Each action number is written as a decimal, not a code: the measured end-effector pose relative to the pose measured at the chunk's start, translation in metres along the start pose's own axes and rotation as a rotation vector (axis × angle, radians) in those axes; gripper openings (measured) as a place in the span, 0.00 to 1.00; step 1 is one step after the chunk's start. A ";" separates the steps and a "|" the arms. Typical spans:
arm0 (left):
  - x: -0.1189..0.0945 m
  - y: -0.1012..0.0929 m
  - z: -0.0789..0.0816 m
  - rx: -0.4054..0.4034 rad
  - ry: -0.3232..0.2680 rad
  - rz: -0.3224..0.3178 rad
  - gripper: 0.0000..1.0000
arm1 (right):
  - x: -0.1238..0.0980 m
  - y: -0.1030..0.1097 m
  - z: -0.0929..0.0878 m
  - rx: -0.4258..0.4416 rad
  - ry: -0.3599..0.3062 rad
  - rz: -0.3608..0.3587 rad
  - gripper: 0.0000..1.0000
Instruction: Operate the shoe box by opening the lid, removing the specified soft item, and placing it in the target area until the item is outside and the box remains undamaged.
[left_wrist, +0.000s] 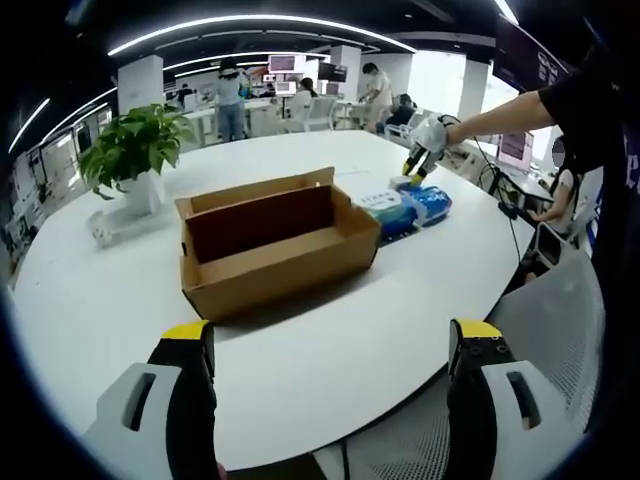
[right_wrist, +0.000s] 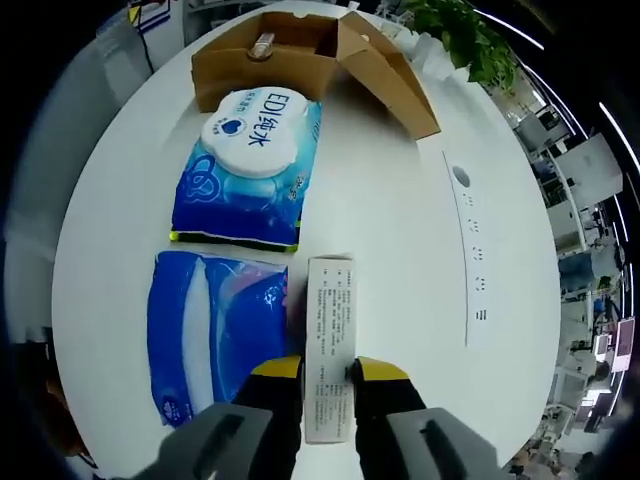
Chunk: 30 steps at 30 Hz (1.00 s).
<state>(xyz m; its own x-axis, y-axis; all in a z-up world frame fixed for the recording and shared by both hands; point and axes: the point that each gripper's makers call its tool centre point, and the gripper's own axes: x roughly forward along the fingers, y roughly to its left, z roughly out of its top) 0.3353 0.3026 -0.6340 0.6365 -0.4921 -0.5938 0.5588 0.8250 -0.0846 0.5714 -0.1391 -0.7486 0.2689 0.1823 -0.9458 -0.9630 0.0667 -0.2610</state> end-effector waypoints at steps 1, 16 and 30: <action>0.000 0.000 0.000 0.001 0.000 0.000 0.96 | 0.000 0.000 0.000 -0.006 0.005 -0.004 0.16; -0.001 0.001 -0.002 -0.004 0.001 0.005 0.96 | 0.002 -0.003 0.000 0.005 0.016 -0.022 0.17; -0.001 0.001 -0.001 0.002 -0.003 0.005 0.96 | -0.002 -0.003 -0.001 -0.005 0.026 -0.032 0.24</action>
<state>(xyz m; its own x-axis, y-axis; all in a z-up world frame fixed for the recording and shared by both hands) 0.3341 0.3042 -0.6343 0.6411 -0.4891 -0.5915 0.5566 0.8269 -0.0805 0.5740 -0.1404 -0.7458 0.2993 0.1541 -0.9416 -0.9540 0.0674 -0.2922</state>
